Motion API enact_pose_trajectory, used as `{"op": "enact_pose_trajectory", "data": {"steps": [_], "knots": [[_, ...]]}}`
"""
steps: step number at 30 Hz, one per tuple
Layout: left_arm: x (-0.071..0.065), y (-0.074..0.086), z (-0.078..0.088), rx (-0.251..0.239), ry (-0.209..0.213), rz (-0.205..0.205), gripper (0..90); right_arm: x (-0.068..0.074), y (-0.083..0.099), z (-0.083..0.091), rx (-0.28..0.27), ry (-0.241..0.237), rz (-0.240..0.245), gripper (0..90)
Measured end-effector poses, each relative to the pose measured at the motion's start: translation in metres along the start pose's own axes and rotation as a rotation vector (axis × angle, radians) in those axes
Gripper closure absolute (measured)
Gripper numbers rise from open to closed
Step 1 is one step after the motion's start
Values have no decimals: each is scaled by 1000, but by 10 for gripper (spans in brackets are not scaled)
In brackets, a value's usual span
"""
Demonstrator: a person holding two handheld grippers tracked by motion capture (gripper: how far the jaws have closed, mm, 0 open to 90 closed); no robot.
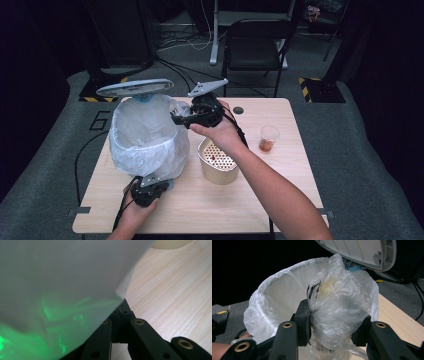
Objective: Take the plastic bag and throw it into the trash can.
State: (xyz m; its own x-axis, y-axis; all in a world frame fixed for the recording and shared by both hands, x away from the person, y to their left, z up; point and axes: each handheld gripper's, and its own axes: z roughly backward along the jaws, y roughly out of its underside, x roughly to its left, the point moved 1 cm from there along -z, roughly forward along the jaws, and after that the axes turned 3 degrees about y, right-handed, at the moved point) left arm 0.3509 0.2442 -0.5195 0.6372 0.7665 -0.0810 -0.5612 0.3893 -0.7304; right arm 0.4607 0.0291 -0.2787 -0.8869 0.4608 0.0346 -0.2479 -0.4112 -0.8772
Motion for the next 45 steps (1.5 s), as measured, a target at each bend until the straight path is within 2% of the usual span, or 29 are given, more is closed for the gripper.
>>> {"op": "enact_pose_trajectory", "data": {"steps": [2,8,9,10,12,13,14,15,29,36,38,41,45], "knots": [[-1,0,0,1,-6,8,900,2,-2,-3,-4,1,6,584],[0,0,1,9,-4,-4,900,8,-9,-16,-6,-14,20,584],[2,-1,1,7,4,-33,900,9,-10,-19,-8,-15,23,585],[2,-1,1,8,4,-29,900,10,-12,-21,-8,-18,23,584],[4,-1,2,32,-4,-54,900,13,-14,-26,-6,-22,30,584],[4,0,3,37,-9,-53,900,14,-15,-28,-6,-25,27,584],[2,0,2,29,-9,-25,900,15,-16,-30,-8,-26,28,584],[1,0,2,24,-9,-15,900,15,-17,-32,-8,-27,27,584],[1,0,2,22,-8,-16,900,25,-23,-62,2,-40,33,584],[1,0,2,22,-8,-15,900,26,-26,-69,-7,-33,32,579],[1,0,2,22,-7,-15,900,27,-28,-70,-14,-32,27,562],[1,0,2,22,-7,-13,900,29,-30,-72,-21,-31,30,484],[1,0,2,23,-8,-15,900,33,-30,-72,-19,-29,62,375]]}}
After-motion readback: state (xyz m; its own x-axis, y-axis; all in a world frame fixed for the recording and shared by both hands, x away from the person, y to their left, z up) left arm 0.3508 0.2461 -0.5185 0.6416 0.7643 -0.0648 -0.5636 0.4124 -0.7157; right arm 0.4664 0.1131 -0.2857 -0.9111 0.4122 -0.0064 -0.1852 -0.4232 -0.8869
